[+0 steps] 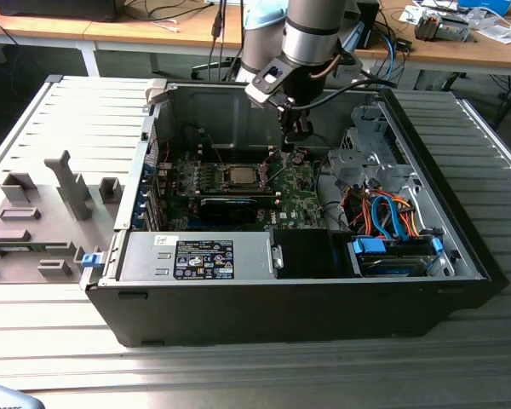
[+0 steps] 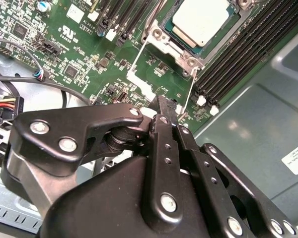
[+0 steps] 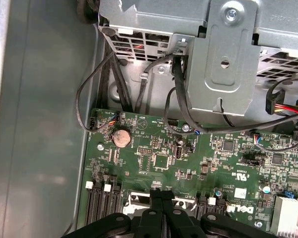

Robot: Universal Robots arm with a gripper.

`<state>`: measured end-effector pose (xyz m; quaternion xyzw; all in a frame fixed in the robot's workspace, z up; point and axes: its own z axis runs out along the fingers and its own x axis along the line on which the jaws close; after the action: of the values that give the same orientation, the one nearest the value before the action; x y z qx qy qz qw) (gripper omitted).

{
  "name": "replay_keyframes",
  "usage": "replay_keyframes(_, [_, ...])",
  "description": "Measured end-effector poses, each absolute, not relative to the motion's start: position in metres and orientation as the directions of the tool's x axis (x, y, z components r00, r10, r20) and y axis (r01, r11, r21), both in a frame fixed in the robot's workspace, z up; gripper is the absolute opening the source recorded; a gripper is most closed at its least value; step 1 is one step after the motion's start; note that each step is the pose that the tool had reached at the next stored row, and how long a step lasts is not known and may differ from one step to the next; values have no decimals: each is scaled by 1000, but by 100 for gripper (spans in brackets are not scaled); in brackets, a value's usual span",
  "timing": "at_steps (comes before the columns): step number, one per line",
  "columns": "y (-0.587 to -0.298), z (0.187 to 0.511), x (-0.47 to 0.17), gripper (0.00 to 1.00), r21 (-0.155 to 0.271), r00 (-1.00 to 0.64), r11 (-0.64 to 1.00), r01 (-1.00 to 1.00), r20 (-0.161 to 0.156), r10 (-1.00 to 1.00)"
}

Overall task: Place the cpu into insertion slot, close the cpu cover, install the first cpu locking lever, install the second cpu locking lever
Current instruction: 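Close the cpu cover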

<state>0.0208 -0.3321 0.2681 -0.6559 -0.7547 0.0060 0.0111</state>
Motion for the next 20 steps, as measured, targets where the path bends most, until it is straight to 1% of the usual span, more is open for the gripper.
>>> replay_keyframes(20, [-332, 268, 12, 11, -24, -139, 140, 990, 9, 990])
